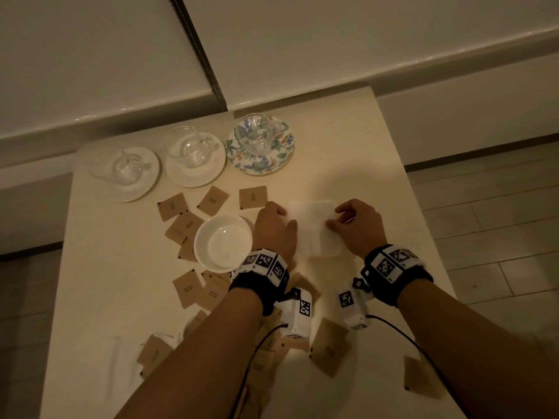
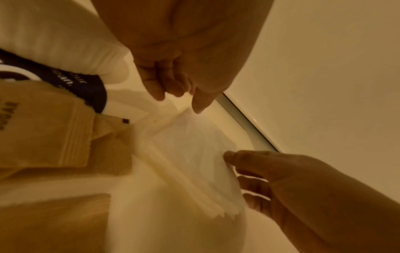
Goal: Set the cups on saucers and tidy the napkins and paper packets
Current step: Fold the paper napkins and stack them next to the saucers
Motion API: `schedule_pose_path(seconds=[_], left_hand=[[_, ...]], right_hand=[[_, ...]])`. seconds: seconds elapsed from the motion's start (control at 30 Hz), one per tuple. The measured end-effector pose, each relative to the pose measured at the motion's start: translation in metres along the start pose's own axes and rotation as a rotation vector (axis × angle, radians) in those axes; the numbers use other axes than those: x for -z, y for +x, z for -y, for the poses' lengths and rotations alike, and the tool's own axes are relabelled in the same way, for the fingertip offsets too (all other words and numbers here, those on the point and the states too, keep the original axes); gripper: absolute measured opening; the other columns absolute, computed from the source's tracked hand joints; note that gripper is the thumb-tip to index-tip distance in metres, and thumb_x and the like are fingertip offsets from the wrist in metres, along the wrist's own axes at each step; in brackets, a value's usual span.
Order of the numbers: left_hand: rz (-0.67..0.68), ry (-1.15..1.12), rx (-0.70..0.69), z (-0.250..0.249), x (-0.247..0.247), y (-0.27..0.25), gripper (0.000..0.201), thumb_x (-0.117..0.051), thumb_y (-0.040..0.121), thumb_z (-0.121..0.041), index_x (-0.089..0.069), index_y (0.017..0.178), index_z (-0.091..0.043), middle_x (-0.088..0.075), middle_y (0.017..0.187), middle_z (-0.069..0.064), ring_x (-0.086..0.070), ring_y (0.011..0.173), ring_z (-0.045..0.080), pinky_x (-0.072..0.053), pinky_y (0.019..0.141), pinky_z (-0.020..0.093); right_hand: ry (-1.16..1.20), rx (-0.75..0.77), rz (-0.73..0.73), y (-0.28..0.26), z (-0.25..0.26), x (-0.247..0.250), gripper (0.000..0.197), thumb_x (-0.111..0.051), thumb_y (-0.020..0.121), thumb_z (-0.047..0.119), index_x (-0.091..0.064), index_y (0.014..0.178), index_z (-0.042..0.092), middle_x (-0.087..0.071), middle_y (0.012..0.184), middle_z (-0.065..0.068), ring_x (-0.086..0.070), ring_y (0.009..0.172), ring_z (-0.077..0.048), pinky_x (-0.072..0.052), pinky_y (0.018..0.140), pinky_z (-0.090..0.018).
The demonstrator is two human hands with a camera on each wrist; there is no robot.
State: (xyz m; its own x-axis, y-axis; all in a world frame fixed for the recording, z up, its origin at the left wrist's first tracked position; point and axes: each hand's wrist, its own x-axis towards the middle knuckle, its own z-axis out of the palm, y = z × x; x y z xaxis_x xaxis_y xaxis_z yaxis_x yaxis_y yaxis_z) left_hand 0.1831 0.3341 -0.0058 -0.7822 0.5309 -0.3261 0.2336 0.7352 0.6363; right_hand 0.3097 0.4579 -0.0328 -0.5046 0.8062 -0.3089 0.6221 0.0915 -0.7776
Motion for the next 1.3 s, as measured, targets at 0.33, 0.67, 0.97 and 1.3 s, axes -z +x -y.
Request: schedule_pose_path(seconds=[0.33,0.67,0.97,1.3], left_hand=[[0.263,0.485,-0.226,0.001,-0.013,-0.006,0.062,-0.051,0.091,-0.006,-0.032,0.148,-0.021,-0.019,0.159,0.0,-0.037,0.13,0.031,-0.038,0.104,0.045],[0.225,0.32,-0.26,-0.004,-0.001,-0.026,0.066,-0.051,0.093,-0.008,-0.026,0.152,-0.025,-0.014,0.163,-0.001,-0.03,0.139,0.028,-0.031,0.112,0.042],[0.261,-0.065,-0.215,0.084,0.06,-0.105,0.015,-0.064,0.087,-0.025,-0.062,0.095,-0.037,-0.064,0.09,-0.02,-0.059,0.082,-0.003,-0.05,0.077,0.021],[0.041,0.341,0.36,0.256,0.2,-0.131,0.056,-0.074,0.078,-0.026,-0.051,0.128,-0.022,-0.04,0.135,0.012,-0.041,0.125,0.037,-0.04,0.101,0.047]], right_hand=[[-0.613,0.504,0.275,-0.01,-0.001,-0.01,0.061,-0.063,0.088,0.039,-0.043,0.143,0.021,-0.036,0.15,-0.002,-0.031,0.137,-0.024,-0.025,0.11,-0.041],[-0.476,0.338,0.138,-0.022,-0.007,0.015,0.067,-0.064,0.088,0.044,-0.038,0.145,0.021,-0.035,0.151,-0.005,-0.034,0.138,-0.025,-0.026,0.111,-0.044],[-0.237,0.428,0.162,-0.112,0.036,-0.029,0.025,-0.063,0.089,0.017,-0.06,0.114,0.012,-0.056,0.105,-0.002,-0.053,0.097,-0.02,-0.041,0.09,-0.034],[-0.393,0.442,0.609,-0.214,0.077,-0.142,0.032,-0.057,0.092,0.032,-0.056,0.122,0.019,-0.056,0.118,0.001,-0.055,0.102,-0.017,-0.045,0.085,-0.028]])
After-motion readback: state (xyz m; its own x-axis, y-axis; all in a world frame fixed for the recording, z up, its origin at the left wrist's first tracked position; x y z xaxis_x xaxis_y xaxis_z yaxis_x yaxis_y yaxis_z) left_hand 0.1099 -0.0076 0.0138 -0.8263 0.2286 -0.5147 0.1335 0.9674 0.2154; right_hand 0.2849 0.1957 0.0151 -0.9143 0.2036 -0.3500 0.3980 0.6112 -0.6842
